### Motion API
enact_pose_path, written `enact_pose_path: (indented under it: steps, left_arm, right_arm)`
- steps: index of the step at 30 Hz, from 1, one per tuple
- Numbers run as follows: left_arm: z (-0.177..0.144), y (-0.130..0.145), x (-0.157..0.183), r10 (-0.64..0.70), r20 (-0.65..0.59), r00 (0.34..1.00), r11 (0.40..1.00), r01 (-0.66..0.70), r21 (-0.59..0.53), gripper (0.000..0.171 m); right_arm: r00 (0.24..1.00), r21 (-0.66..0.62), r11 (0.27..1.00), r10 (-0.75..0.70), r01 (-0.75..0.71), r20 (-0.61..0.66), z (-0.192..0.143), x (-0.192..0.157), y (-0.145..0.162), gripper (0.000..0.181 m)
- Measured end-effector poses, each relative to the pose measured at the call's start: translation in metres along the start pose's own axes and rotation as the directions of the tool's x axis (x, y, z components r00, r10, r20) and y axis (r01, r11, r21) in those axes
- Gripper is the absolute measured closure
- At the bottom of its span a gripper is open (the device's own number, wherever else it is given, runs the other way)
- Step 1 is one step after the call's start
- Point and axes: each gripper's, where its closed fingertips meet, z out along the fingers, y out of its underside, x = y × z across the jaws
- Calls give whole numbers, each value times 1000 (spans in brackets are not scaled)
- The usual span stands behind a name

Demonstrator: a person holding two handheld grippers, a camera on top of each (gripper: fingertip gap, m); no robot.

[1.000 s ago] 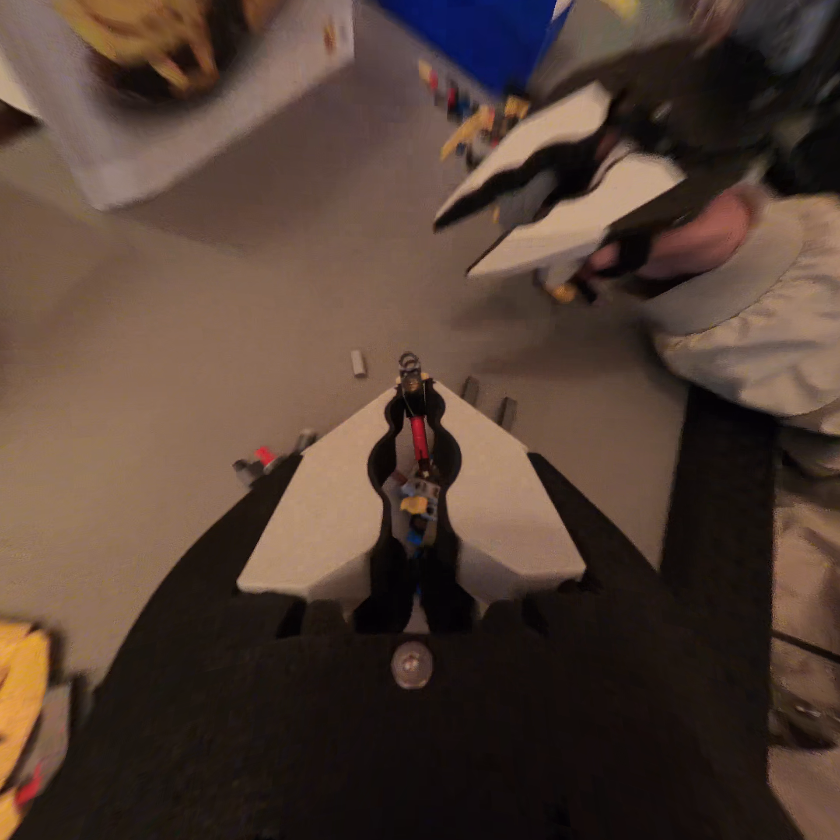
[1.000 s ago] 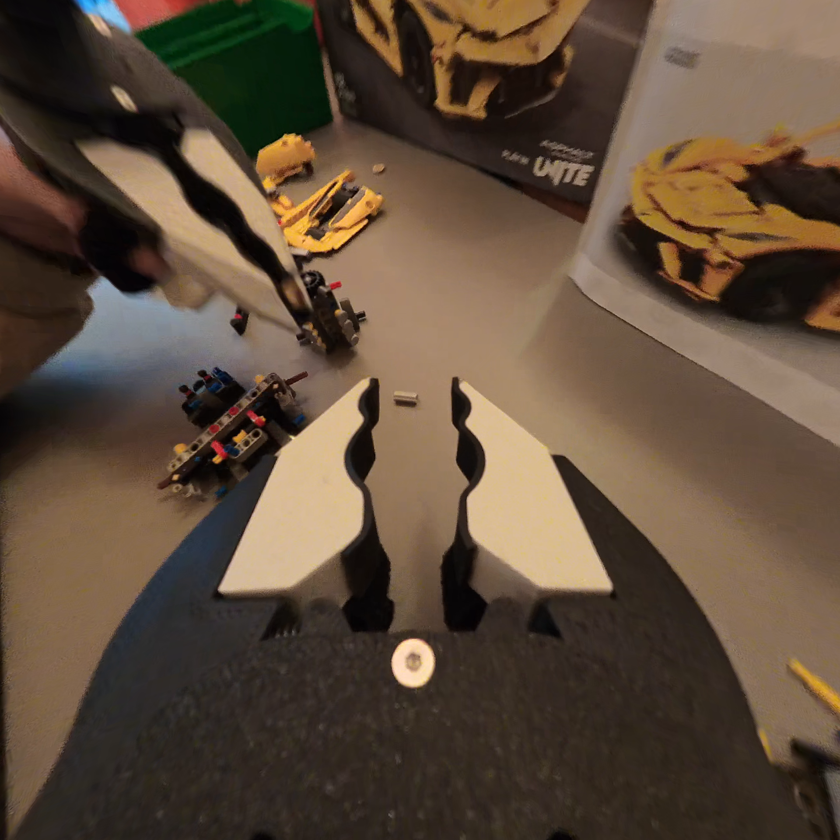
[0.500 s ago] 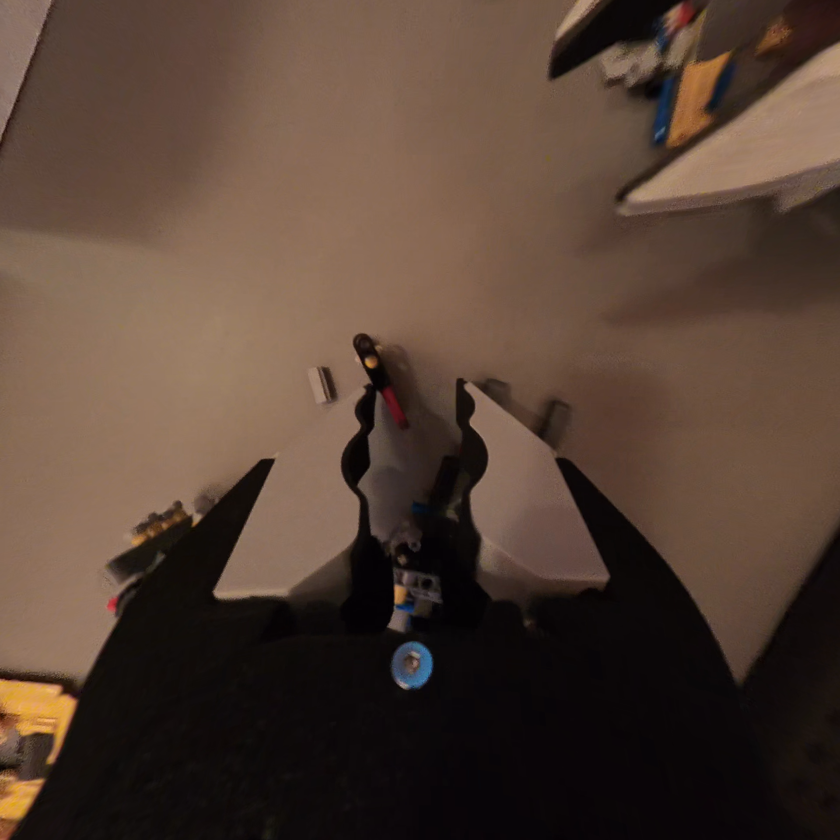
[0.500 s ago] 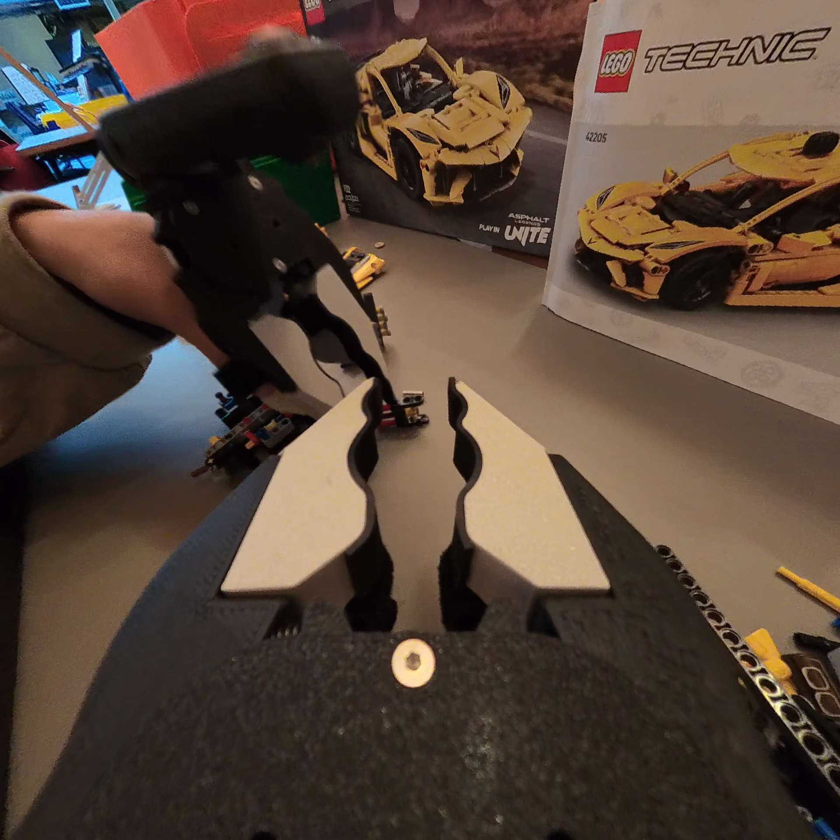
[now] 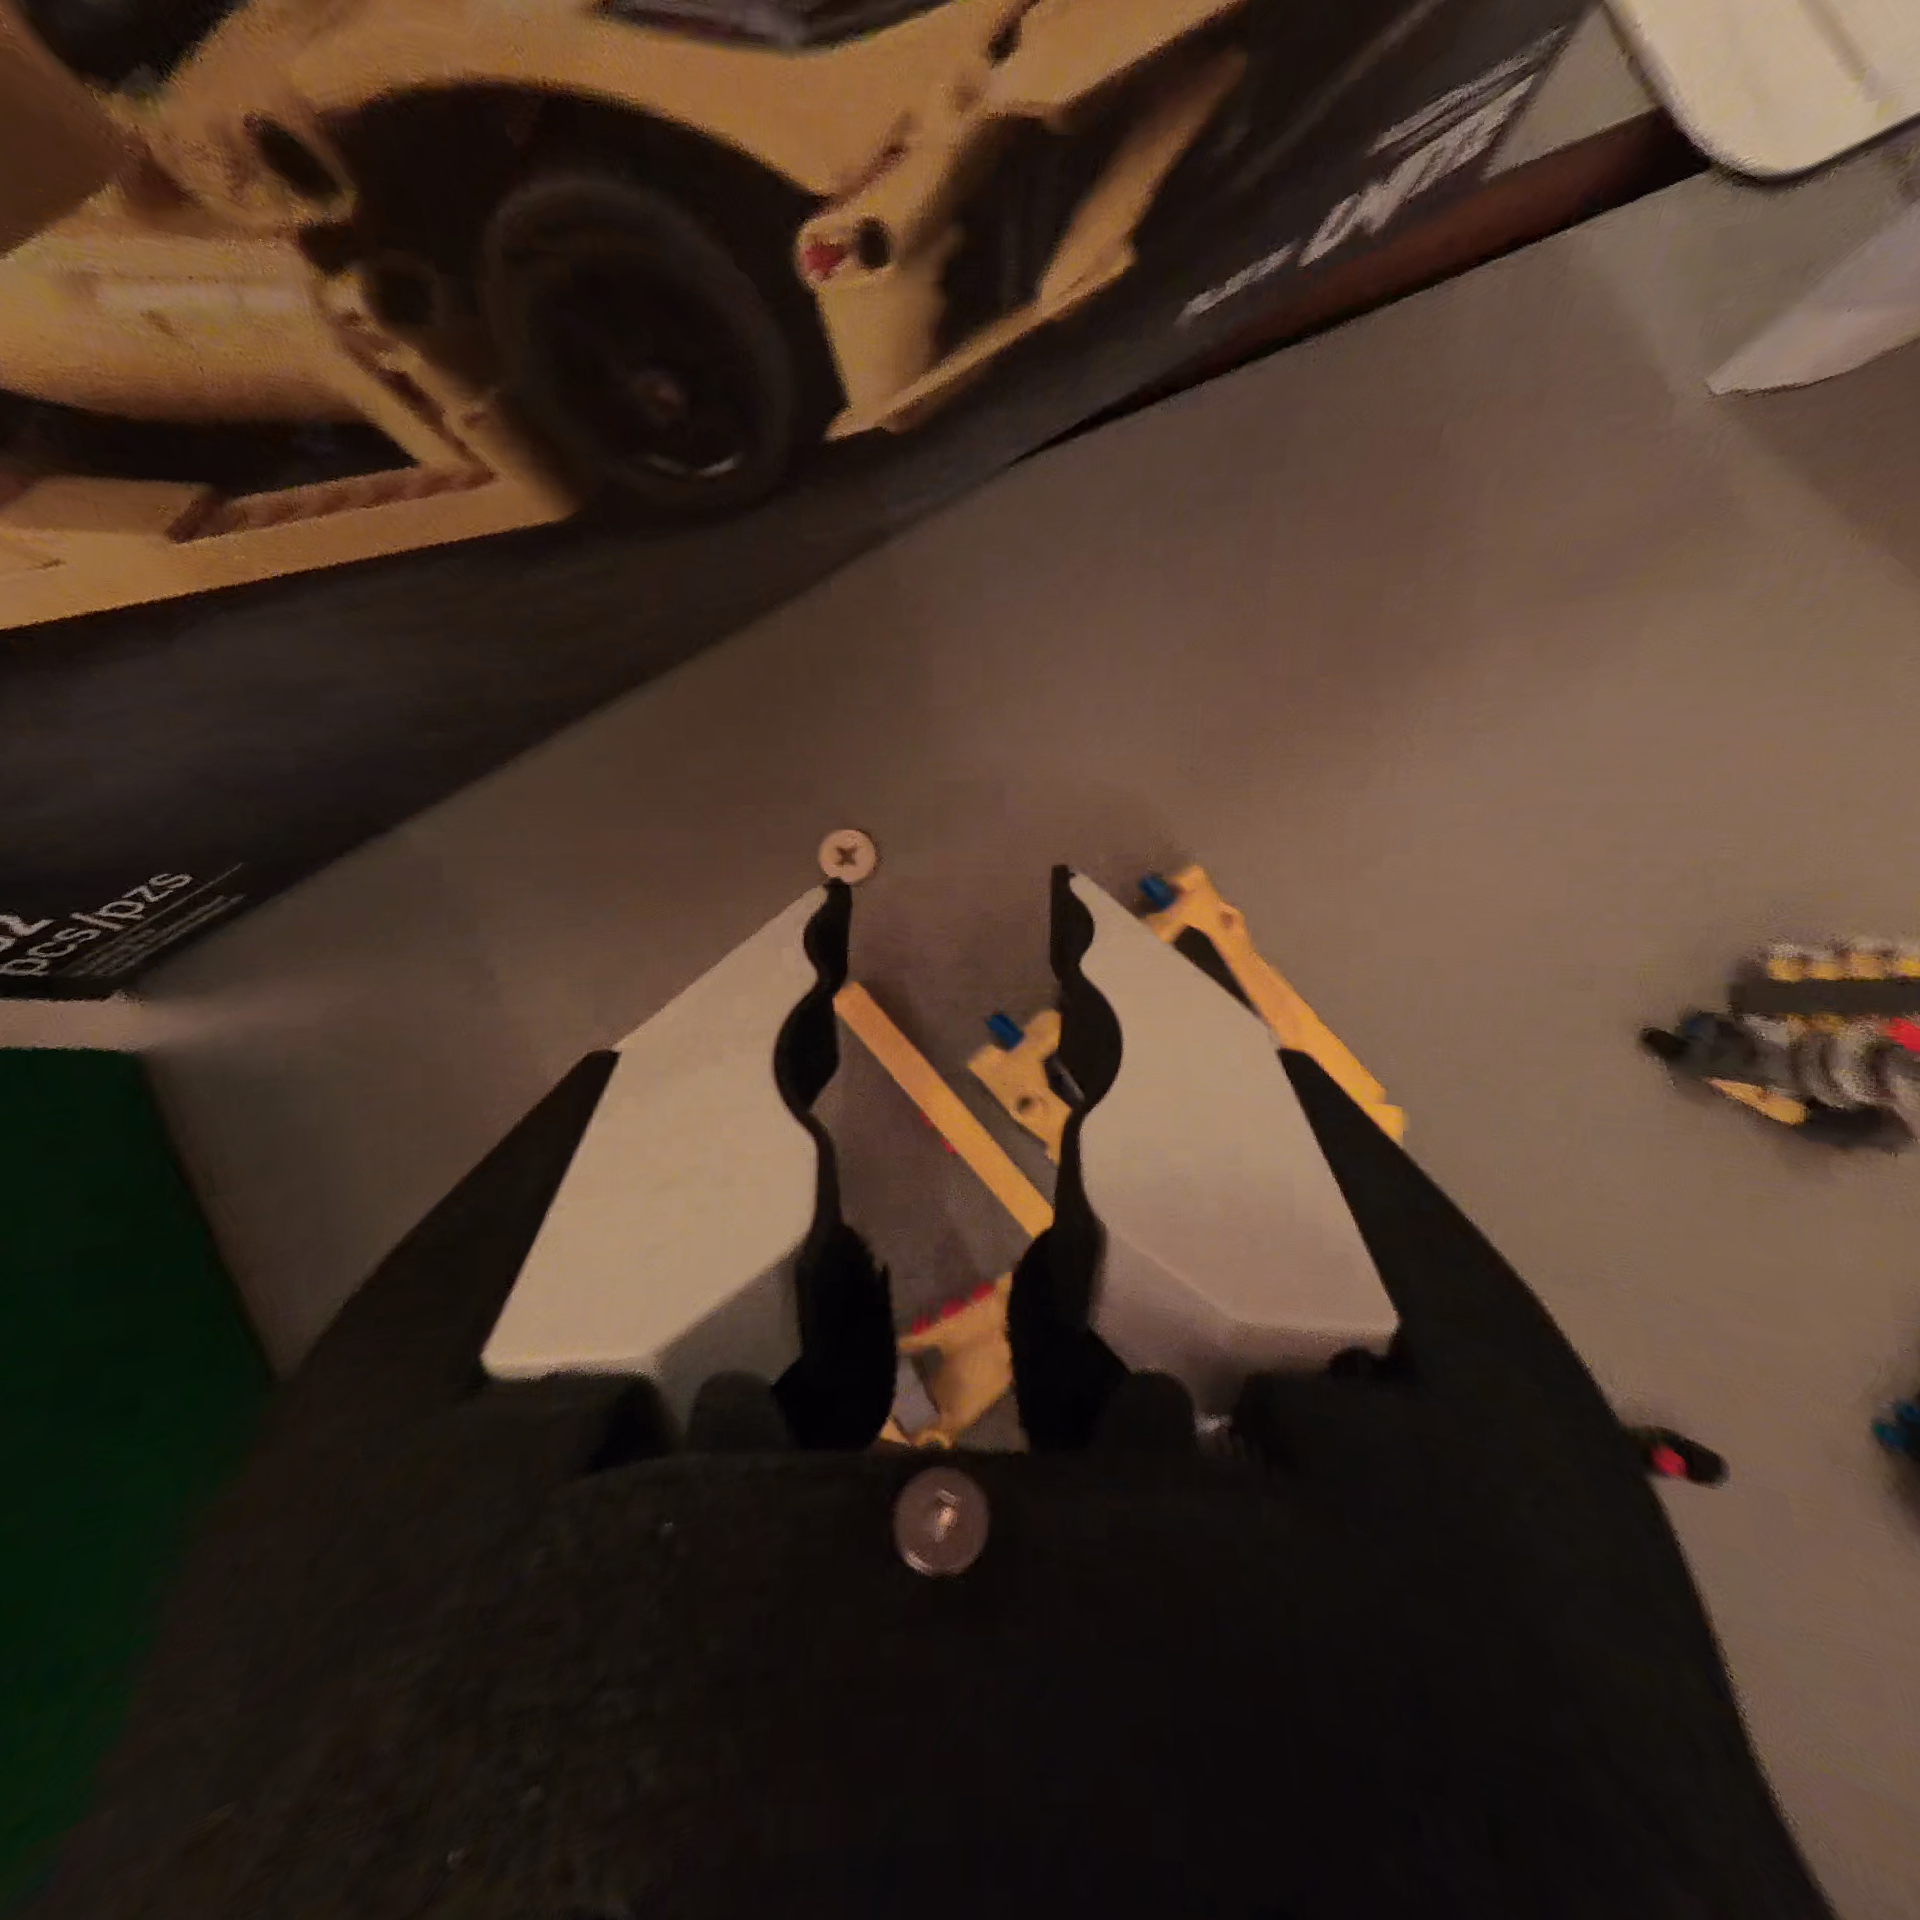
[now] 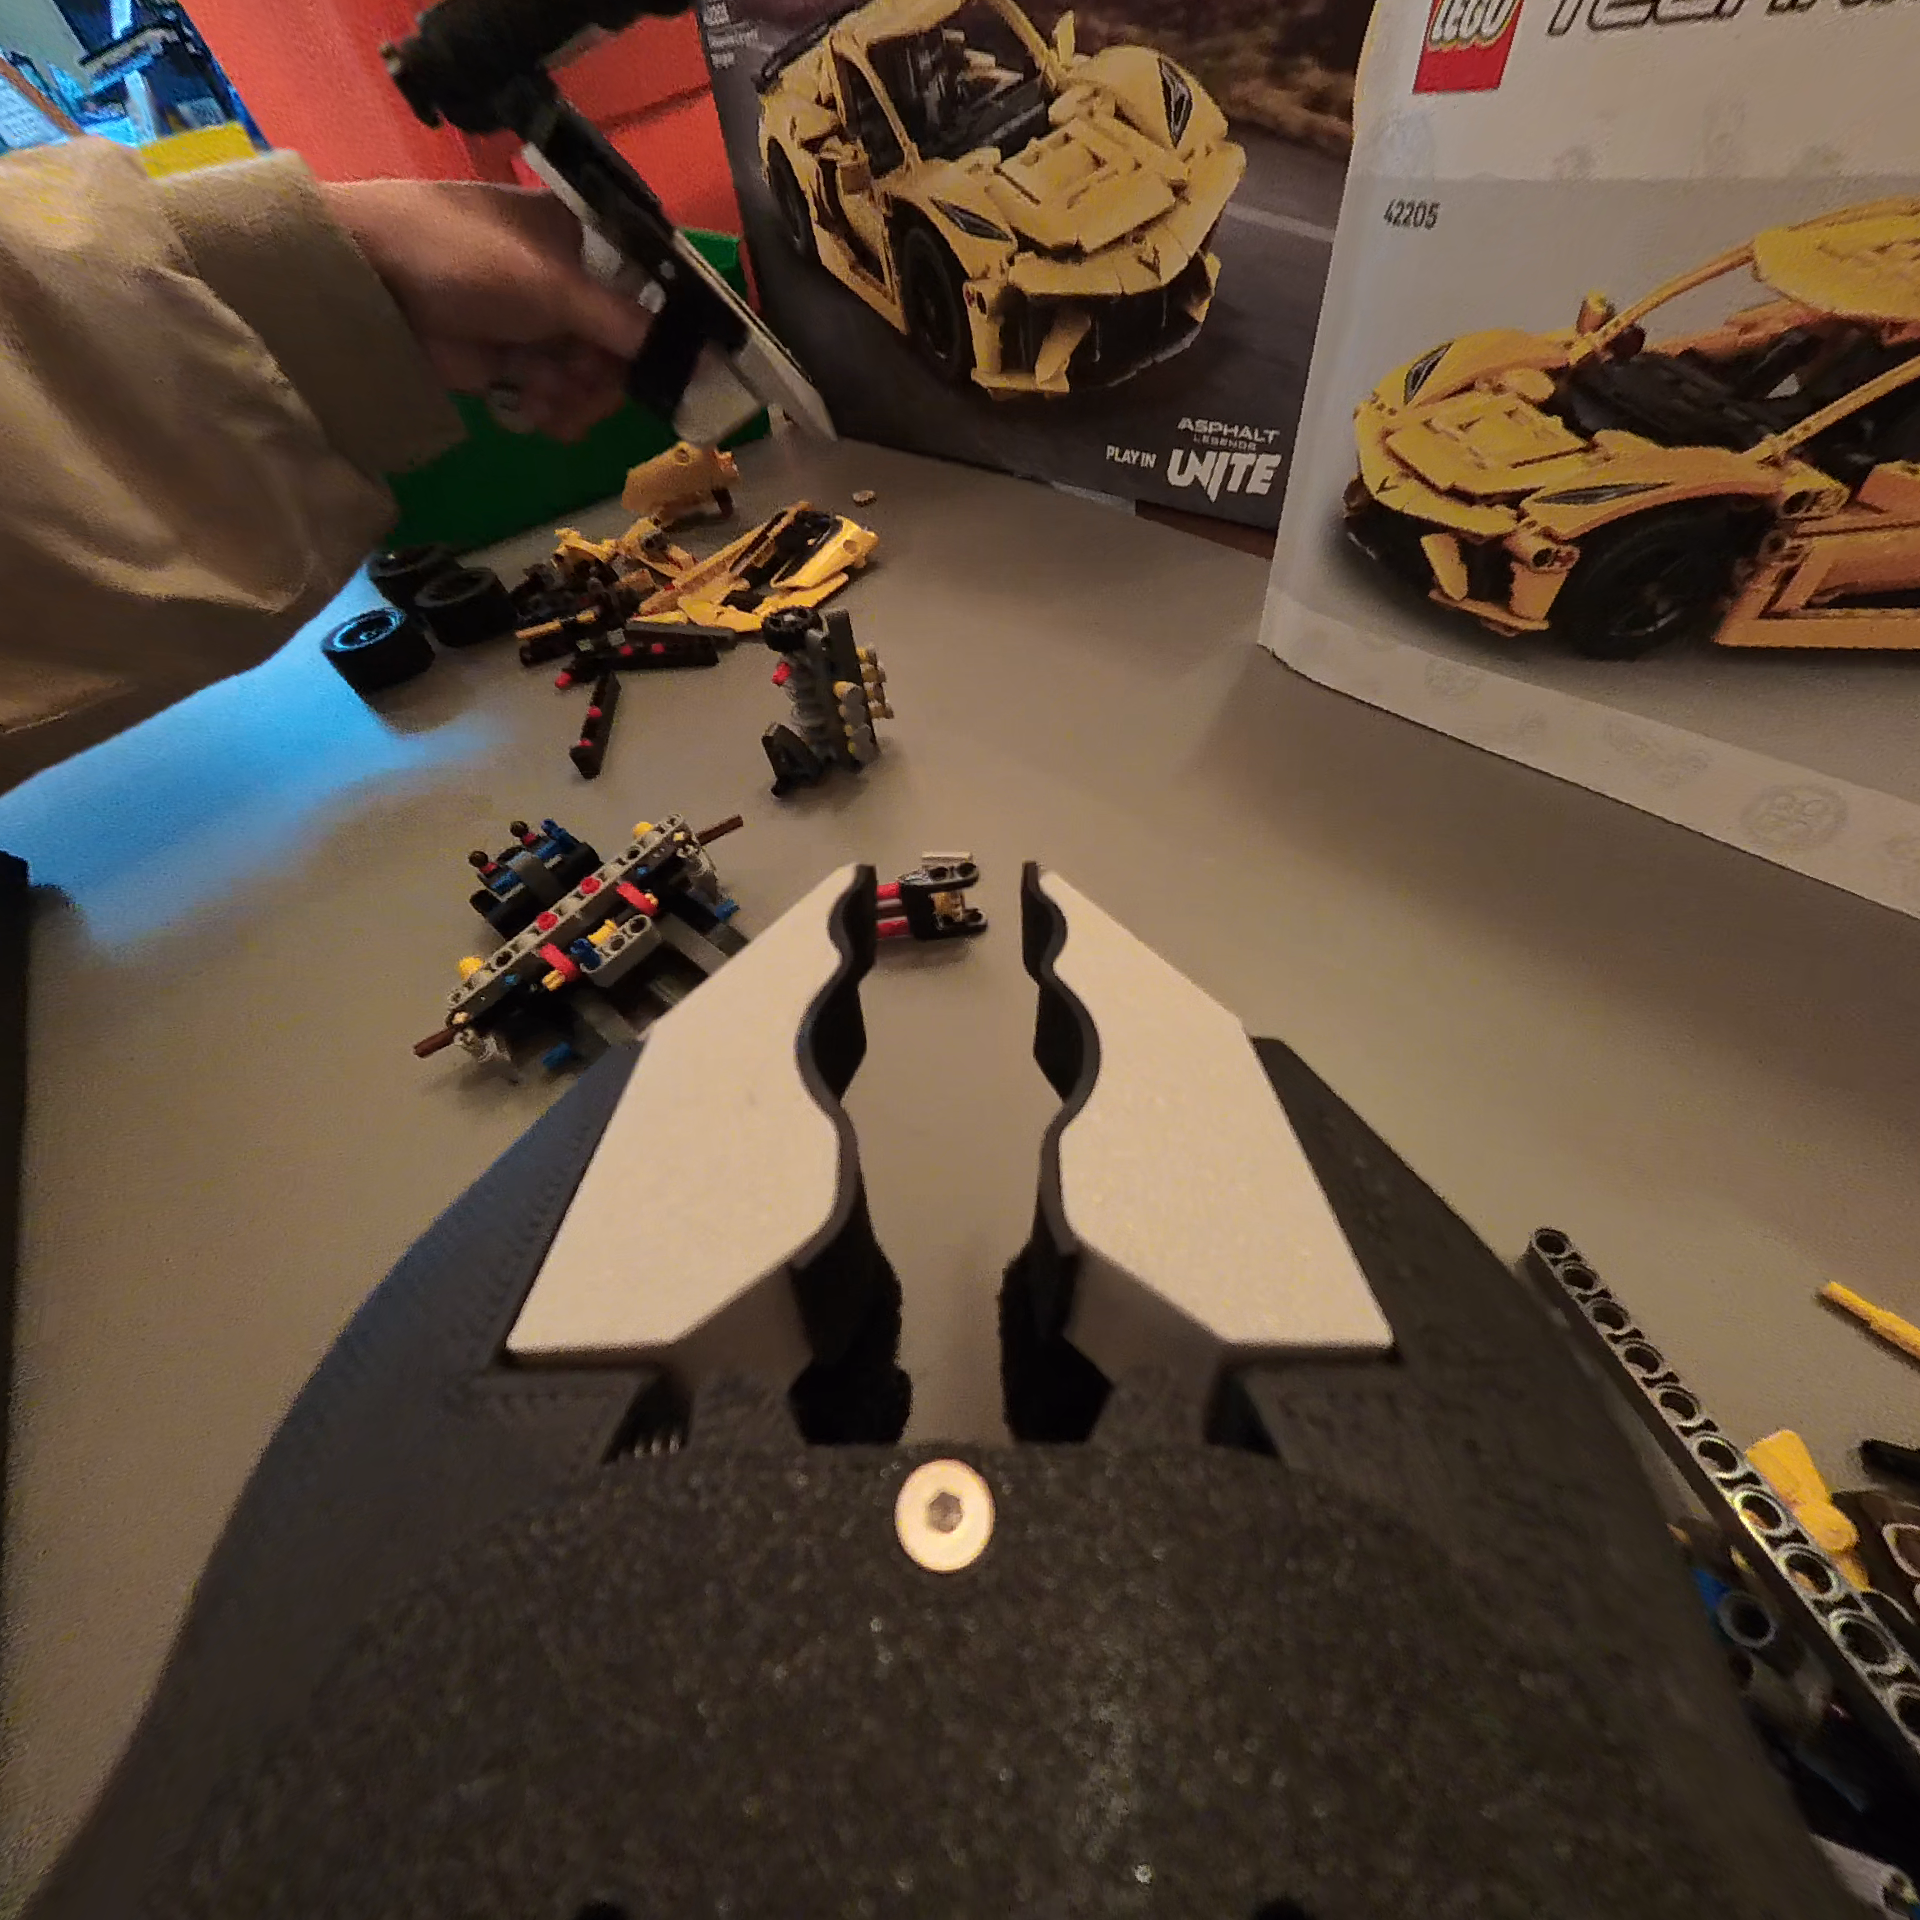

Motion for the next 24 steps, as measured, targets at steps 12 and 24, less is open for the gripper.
enact_pose_path:
  steps: [12, 24]
  left_arm:
    - [33, 9, -15, 47, 45, 998, 998, -45, -52, 159]
    - [-74, -50, 184, -80, -722, 687, 953, 264, 146, 159]
  right_arm:
    - [1000, -6, 1000, 22, -22, 14, 2, 3, 4, 156]
    - [995, 197, 976, -99, 91, 29, -10, -20, -37, 150]
